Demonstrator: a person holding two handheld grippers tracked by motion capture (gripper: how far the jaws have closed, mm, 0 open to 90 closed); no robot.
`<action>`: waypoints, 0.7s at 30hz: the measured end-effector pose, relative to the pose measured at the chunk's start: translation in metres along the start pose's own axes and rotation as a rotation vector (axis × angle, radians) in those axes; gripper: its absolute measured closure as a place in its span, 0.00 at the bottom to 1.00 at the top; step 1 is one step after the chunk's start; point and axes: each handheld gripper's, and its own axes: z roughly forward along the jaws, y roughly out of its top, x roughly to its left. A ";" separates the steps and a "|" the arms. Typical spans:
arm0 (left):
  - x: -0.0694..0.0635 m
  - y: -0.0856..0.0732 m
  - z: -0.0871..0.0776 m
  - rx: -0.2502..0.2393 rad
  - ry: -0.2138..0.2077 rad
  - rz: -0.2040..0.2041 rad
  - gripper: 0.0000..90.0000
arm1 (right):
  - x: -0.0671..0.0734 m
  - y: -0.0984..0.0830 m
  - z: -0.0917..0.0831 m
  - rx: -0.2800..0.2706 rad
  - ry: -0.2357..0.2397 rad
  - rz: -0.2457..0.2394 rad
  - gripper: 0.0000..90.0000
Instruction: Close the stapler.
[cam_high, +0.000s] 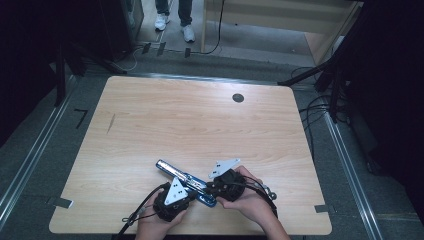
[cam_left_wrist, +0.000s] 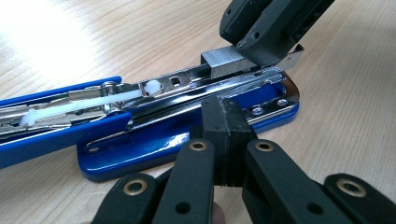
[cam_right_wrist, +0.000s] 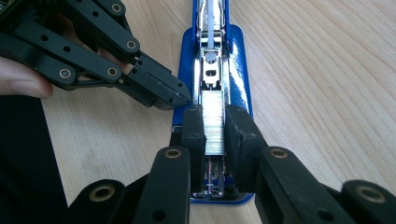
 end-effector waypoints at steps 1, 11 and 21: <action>0.000 0.000 0.000 0.000 0.000 0.000 1.00 | 0.000 0.000 0.000 0.000 -0.001 -0.001 0.89; 0.000 0.000 0.000 0.002 0.000 0.002 1.00 | 0.000 0.000 0.001 0.008 -0.004 -0.002 0.89; 0.000 0.000 0.000 0.002 0.000 0.002 1.00 | 0.000 0.003 0.000 0.017 0.003 -0.020 0.89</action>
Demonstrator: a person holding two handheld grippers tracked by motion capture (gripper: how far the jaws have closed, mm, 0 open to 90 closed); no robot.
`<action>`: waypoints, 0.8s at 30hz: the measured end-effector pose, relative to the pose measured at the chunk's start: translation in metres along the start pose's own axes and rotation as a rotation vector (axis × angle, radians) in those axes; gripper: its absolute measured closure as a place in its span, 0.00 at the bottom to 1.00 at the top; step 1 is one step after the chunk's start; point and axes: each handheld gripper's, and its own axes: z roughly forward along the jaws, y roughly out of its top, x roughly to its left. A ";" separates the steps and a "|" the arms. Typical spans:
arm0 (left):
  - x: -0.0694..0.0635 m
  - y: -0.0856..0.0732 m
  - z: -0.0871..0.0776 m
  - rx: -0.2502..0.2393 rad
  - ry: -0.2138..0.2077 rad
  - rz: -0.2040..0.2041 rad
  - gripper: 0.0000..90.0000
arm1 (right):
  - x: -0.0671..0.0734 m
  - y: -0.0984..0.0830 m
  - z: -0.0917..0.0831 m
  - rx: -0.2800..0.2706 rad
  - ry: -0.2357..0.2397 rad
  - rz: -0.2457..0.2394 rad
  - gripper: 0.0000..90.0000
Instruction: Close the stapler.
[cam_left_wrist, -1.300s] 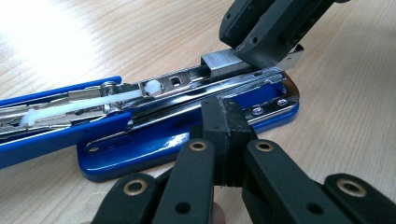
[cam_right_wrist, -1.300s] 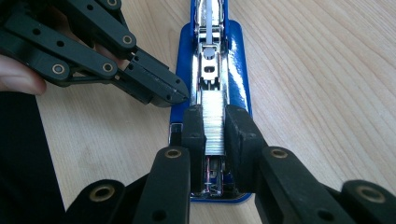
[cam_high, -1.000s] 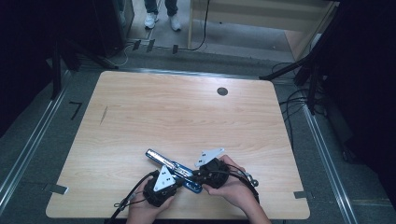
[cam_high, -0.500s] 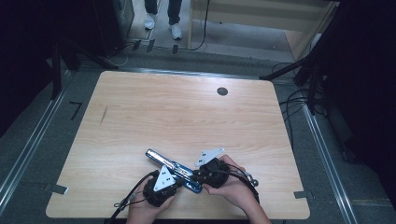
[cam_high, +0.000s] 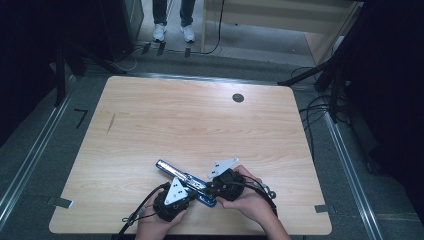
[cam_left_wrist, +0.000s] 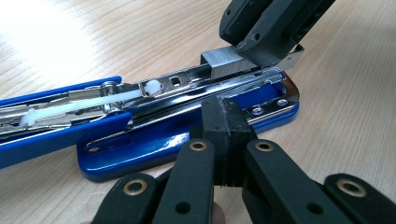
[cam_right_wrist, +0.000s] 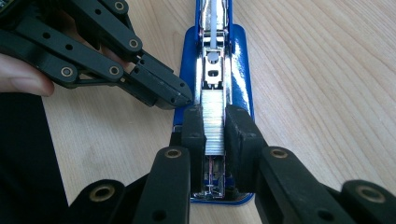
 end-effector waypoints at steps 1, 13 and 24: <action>0.000 0.000 0.000 0.000 0.000 -0.001 1.00 | 0.000 0.000 0.000 0.001 -0.001 0.000 0.89; 0.000 0.000 0.000 0.000 -0.001 -0.001 1.00 | 0.000 0.000 0.001 0.006 -0.012 0.001 0.89; 0.000 0.000 0.000 0.000 -0.001 -0.001 1.00 | 0.001 0.001 0.001 -0.005 0.003 0.006 0.89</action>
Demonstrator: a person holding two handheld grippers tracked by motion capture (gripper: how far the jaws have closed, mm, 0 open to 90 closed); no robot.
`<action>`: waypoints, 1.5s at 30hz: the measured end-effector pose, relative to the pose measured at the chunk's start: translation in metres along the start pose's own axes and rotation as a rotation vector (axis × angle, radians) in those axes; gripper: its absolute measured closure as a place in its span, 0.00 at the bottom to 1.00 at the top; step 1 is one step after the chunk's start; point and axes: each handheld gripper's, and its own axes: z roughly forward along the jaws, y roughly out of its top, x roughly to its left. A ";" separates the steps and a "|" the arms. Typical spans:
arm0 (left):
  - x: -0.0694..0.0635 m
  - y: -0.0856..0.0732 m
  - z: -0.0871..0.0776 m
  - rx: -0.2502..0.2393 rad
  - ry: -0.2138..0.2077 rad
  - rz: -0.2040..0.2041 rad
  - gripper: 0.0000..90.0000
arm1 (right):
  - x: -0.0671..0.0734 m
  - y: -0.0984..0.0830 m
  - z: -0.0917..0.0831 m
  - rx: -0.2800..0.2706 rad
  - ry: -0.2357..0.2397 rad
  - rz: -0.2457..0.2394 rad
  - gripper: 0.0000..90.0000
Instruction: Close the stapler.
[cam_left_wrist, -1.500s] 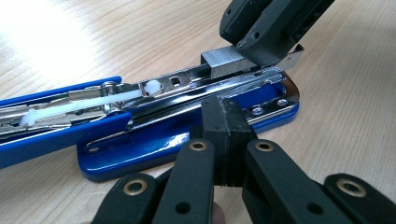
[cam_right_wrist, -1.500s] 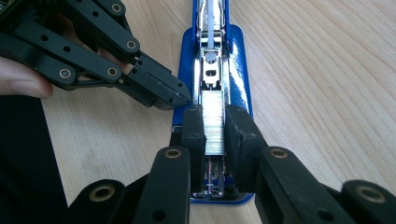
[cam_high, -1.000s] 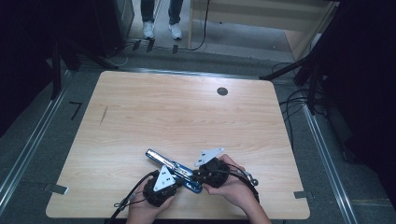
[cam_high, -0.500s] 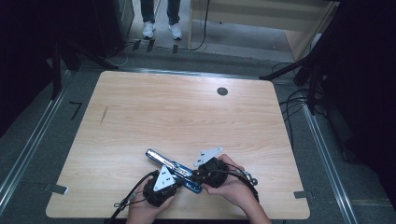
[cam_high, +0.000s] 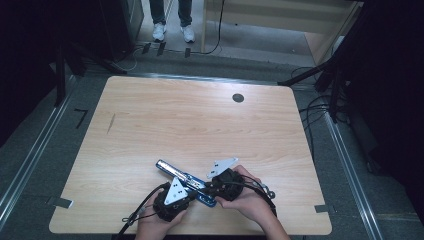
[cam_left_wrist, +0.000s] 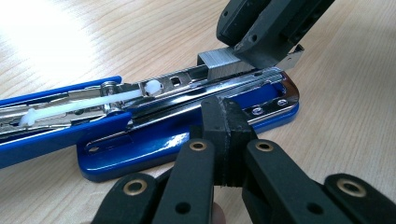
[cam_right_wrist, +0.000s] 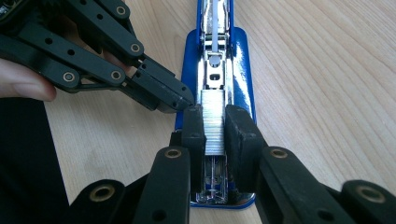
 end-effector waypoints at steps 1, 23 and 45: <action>0.000 0.000 0.000 0.000 0.000 0.002 1.00 | 0.000 0.000 0.000 0.002 -0.003 -0.003 0.89; 0.000 0.000 0.000 0.000 0.000 0.003 1.00 | 0.000 0.001 0.002 -0.001 -0.010 0.004 0.89; 0.000 0.000 0.000 0.000 0.000 0.003 1.00 | 0.001 0.000 0.002 -0.003 -0.008 0.019 0.87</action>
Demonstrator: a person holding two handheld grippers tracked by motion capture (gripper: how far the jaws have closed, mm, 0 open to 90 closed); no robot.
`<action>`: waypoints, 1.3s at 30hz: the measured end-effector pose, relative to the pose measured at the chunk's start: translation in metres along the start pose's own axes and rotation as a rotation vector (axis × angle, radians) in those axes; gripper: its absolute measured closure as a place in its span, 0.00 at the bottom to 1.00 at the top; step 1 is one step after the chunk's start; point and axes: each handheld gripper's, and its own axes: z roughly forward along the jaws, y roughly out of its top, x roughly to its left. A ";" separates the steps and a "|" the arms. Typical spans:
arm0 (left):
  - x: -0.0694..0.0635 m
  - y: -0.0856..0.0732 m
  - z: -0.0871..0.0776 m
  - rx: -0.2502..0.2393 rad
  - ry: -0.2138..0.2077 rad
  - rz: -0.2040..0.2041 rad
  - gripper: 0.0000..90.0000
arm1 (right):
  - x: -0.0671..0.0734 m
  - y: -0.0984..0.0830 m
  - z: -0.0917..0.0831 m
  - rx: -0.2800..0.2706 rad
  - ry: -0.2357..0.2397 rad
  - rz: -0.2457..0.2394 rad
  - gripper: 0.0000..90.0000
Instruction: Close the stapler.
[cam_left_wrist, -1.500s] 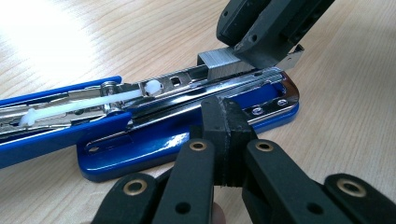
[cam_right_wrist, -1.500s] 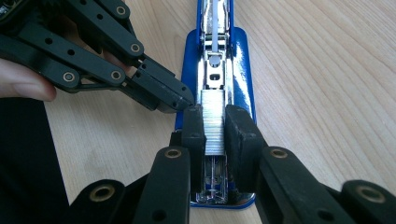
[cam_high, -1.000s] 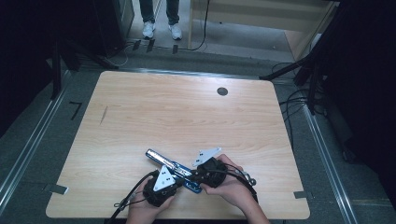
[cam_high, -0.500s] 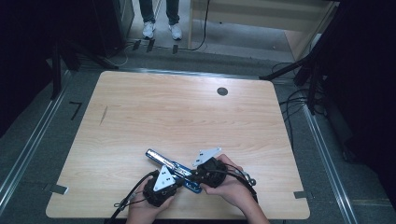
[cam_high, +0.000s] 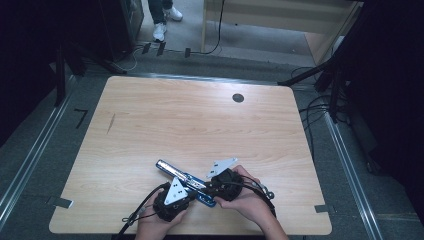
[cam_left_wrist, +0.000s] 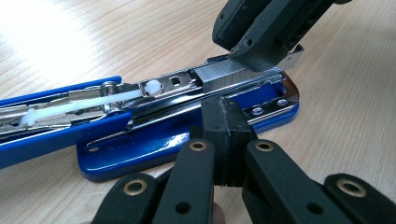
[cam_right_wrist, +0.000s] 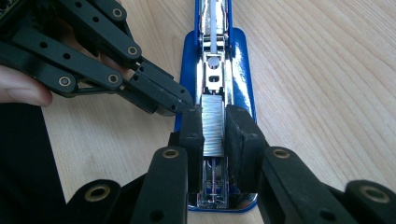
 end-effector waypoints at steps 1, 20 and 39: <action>0.000 0.000 0.000 0.000 0.000 0.000 1.00 | 0.000 0.000 0.000 0.000 0.000 0.001 0.87; 0.001 0.000 0.000 0.001 -0.003 -0.006 1.00 | 0.002 -0.001 0.004 -0.020 0.016 0.015 0.86; 0.004 -0.001 -0.002 -0.002 0.002 -0.020 1.00 | 0.014 -0.006 0.007 -0.057 -0.078 -0.100 0.88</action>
